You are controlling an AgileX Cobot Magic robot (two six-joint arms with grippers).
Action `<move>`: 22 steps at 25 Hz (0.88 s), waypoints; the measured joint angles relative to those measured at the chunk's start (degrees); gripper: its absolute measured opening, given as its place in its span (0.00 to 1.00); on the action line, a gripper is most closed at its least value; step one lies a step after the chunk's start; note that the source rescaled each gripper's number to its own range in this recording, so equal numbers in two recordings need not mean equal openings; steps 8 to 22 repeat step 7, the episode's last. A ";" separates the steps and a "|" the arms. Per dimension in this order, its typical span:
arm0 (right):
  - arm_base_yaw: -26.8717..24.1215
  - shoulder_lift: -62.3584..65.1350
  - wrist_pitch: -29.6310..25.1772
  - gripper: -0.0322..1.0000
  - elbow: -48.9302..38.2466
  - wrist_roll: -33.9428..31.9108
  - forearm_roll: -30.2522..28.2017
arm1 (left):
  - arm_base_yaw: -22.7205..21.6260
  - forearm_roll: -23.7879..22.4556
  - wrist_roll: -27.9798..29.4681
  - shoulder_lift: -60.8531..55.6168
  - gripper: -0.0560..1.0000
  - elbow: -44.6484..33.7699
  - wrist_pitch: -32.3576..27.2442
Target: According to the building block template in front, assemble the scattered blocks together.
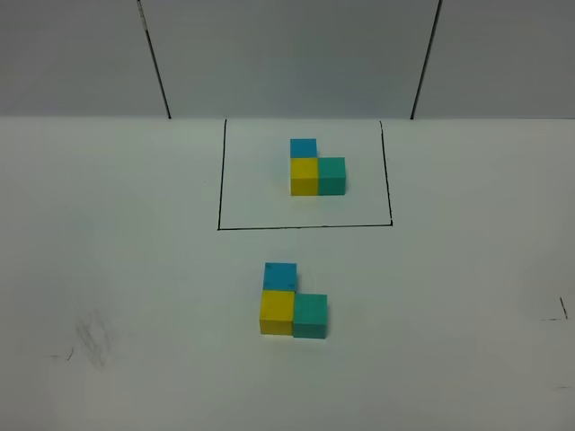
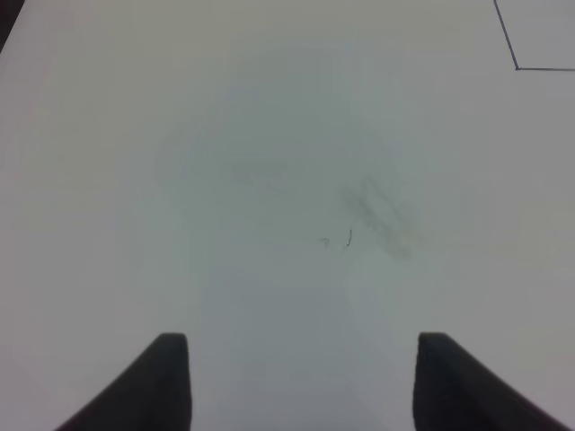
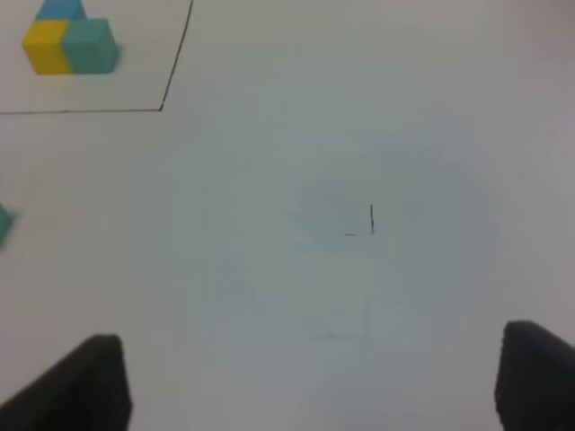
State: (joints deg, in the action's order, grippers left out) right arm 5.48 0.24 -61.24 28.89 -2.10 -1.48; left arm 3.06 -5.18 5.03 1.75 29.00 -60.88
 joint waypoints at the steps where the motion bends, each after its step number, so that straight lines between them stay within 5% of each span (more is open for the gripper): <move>1: 0.00 0.05 0.00 0.60 0.00 0.04 -0.43 | 0.00 0.00 0.00 0.00 0.24 0.00 0.00; 7: 0.00 0.17 0.00 0.37 0.00 0.04 -0.61 | 0.00 0.00 0.00 0.00 0.24 0.00 0.00; 22: 0.00 0.17 0.00 0.37 0.00 0.04 -0.61 | 0.00 0.00 0.00 0.00 0.24 0.00 0.00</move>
